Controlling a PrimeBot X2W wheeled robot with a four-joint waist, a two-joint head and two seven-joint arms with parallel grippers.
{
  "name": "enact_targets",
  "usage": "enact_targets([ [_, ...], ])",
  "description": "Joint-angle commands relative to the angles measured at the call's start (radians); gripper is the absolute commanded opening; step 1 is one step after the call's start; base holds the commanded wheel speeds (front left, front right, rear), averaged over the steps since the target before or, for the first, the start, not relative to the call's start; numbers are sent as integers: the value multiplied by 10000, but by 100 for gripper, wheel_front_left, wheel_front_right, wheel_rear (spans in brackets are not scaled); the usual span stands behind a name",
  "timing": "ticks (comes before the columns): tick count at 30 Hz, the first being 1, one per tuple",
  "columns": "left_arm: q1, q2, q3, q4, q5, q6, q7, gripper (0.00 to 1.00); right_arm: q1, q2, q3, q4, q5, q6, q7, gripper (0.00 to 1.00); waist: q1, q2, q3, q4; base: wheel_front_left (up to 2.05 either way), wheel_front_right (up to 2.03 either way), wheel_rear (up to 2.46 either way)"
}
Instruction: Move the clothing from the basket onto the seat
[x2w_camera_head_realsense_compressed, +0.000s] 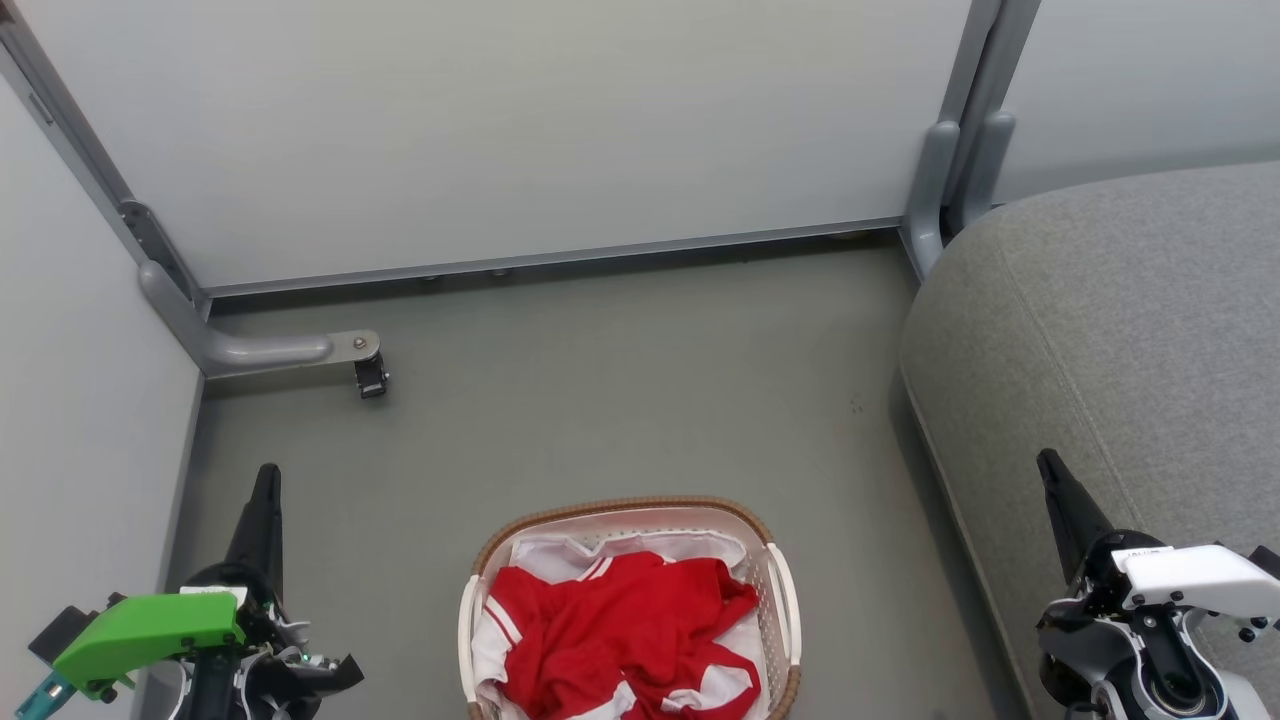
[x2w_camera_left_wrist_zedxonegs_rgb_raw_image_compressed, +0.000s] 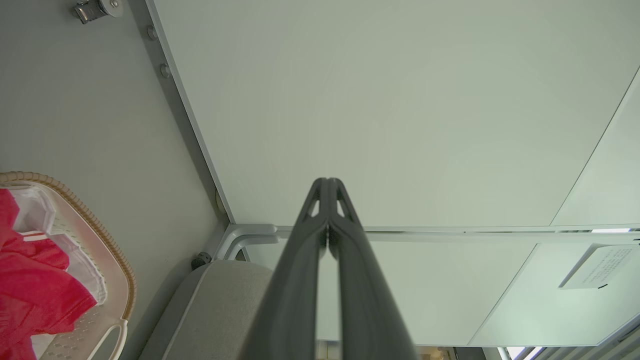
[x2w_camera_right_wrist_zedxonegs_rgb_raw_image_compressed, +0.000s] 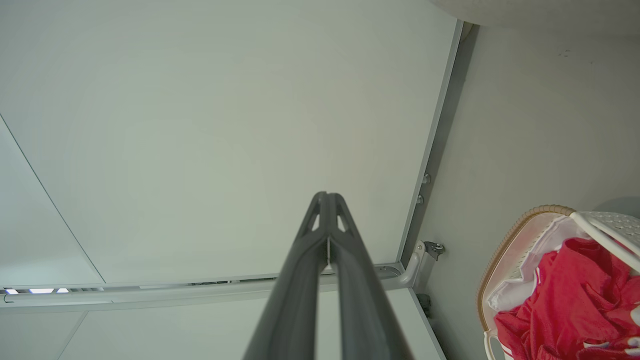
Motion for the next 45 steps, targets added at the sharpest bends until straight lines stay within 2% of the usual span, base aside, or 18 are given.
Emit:
enact_targets([
  [1,-112,28,5,-13,31,-69,20,0,-46,-61,-15,-30,40,-4,1,0,0,0,0,0,0,0,0],
  [6,-112,28,5,-13,31,-69,20,0,-46,-61,-15,-30,40,-4,1,0,0,0,0,0,0,0,0],
  [7,11,-6,-6,23,2,6,-4,100,12,8,4,30,-4,0,-6,100,0,0,0,0,0,0,0],
  [12,335,-82,-82,426,19,21,-40,100,355,125,50,407,-18,-4,-31,100,0,0,0,0,0,0,0],
  [29,612,-58,-735,-272,844,7,-855,100,520,82,233,11,-1026,-3,-853,100,0,0,11,19,0,0,0],
  [39,704,-44,-829,-629,2471,0,-1280,100,525,61,39,-249,-2612,-3,-1274,100,0,0,15,38,0,0,0],
  [45,760,-36,-978,-878,3649,149,-1503,100,536,48,22,-440,-3542,-3,-1503,100,0,0,26,48,0,0,0],
])
